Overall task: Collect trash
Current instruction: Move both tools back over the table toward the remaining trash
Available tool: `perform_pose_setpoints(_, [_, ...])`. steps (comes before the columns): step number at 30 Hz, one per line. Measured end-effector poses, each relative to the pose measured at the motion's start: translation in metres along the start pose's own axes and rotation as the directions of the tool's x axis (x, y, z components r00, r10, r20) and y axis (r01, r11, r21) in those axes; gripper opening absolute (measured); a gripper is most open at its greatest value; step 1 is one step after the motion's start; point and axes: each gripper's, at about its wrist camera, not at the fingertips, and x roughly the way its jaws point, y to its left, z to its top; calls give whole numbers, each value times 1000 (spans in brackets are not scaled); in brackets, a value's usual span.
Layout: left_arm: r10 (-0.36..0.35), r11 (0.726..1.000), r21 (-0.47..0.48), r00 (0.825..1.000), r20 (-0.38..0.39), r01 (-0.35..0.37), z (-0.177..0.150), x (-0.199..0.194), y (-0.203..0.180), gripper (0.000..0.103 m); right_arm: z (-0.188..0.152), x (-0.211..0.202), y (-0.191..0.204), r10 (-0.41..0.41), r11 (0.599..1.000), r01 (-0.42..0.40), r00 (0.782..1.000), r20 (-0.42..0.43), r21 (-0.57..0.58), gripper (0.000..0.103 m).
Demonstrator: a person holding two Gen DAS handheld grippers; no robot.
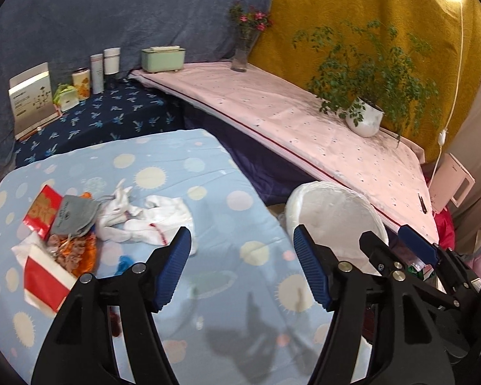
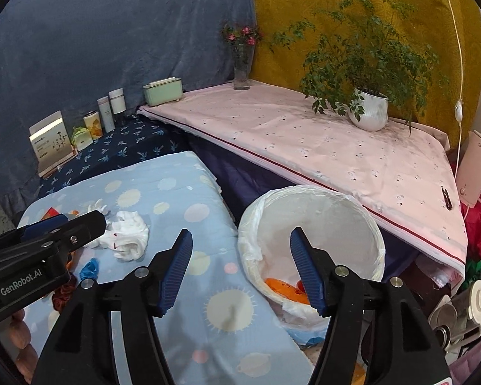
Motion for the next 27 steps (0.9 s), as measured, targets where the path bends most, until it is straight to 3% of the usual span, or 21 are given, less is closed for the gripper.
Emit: perform_pose_setpoints(27, [190, 967, -168, 981, -29, -192, -43, -39, 127, 65, -35, -5, 136, 162, 966, -179, 981, -103, -186, 62])
